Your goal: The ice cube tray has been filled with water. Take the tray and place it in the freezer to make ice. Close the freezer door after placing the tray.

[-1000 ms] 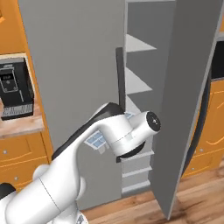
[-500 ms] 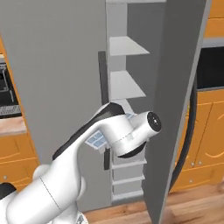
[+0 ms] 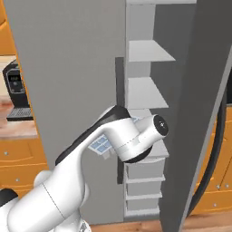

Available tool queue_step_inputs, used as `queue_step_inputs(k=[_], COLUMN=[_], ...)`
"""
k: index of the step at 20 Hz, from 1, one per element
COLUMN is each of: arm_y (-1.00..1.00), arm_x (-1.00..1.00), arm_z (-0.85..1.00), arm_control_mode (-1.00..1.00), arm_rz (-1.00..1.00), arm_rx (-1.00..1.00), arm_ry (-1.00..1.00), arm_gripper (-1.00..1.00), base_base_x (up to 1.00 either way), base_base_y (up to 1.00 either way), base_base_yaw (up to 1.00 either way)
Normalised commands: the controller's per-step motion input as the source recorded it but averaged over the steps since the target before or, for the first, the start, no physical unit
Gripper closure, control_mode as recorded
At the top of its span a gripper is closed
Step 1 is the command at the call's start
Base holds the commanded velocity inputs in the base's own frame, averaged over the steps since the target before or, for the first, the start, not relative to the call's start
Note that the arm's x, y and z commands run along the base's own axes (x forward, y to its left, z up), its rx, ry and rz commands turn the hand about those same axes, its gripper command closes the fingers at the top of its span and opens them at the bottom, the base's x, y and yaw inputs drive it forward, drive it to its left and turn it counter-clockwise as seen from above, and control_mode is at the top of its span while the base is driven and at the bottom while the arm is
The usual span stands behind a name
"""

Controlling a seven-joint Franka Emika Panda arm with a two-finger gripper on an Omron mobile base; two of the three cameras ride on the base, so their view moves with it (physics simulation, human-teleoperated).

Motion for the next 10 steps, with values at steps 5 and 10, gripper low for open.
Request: queue_step_inputs(k=[5, 10], arm_y=[0.00, 0.00], arm_x=[0.00, 0.00], arm_z=[0.00, 0.00], arm_control_mode=[1.00, 1.00], arm_rz=[0.00, 0.00], arm_rx=[0.00, 0.00], arm_ry=[0.00, 0.00], arm_gripper=[1.00, 1.00], base_base_x=[0.06, 0.06], base_base_y=[-0.49, -0.36], base_base_yaw=[0.31, 0.29])
